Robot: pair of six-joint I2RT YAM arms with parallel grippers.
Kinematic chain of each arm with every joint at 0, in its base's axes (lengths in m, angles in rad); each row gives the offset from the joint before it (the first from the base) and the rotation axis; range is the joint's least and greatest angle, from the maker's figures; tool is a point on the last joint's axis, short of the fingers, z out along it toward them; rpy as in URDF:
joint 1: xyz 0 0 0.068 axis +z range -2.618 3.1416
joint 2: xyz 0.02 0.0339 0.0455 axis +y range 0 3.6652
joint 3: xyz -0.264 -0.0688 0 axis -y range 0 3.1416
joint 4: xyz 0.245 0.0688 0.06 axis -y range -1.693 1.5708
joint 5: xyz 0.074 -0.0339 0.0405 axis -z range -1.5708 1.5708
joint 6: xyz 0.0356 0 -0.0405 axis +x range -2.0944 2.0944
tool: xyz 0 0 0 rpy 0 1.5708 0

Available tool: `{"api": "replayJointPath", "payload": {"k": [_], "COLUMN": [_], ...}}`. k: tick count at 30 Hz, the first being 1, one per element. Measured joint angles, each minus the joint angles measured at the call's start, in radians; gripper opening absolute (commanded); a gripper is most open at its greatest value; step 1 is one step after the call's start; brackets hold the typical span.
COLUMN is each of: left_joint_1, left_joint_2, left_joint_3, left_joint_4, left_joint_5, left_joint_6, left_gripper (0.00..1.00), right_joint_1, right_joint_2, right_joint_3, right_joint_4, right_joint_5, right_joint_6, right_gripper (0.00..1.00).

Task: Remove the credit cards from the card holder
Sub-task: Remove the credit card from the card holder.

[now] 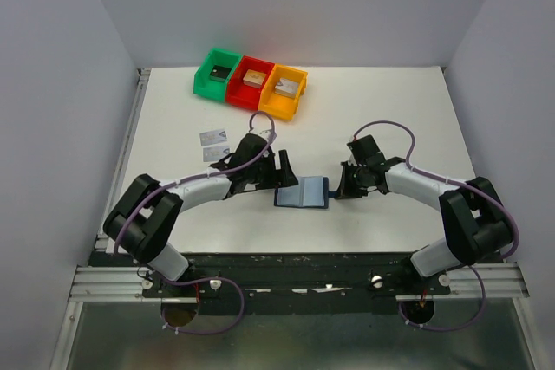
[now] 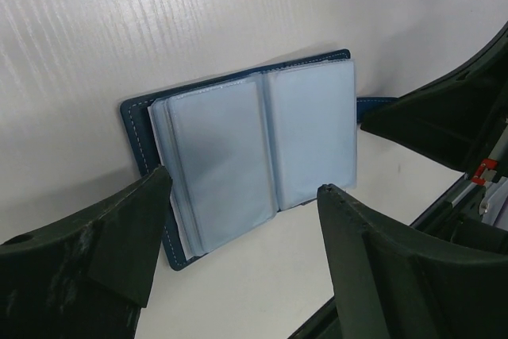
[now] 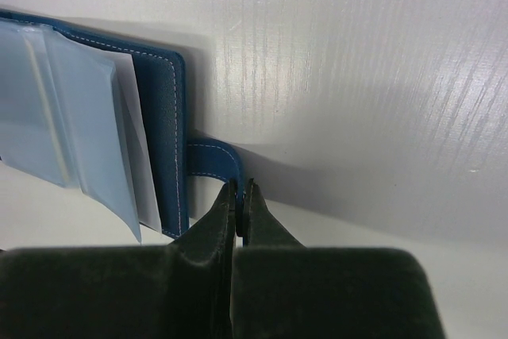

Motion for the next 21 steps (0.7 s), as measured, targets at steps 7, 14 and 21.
{"api": "replayJointPath", "payload": {"k": [7, 14, 21], "left_joint_1": [-0.008, -0.014, -0.018], "left_joint_2": [0.035, 0.054, 0.064], "left_joint_3": [0.012, 0.013, 0.019], "left_joint_4": [-0.003, -0.003, 0.000], "left_joint_5": [0.002, 0.003, 0.015], "left_joint_6": [0.012, 0.015, 0.019], "left_gripper": [0.86, 0.86, 0.84], "right_joint_1": [0.000, 0.000, 0.000], "right_joint_2": [0.000, 0.000, 0.001], "right_joint_3": [0.000, 0.000, 0.000], "right_joint_4": [0.000, 0.002, 0.009], "right_joint_5": [-0.003, -0.009, -0.014], "right_joint_6": [0.000, 0.000, 0.000], "right_gripper": [0.00, 0.00, 0.00]}}
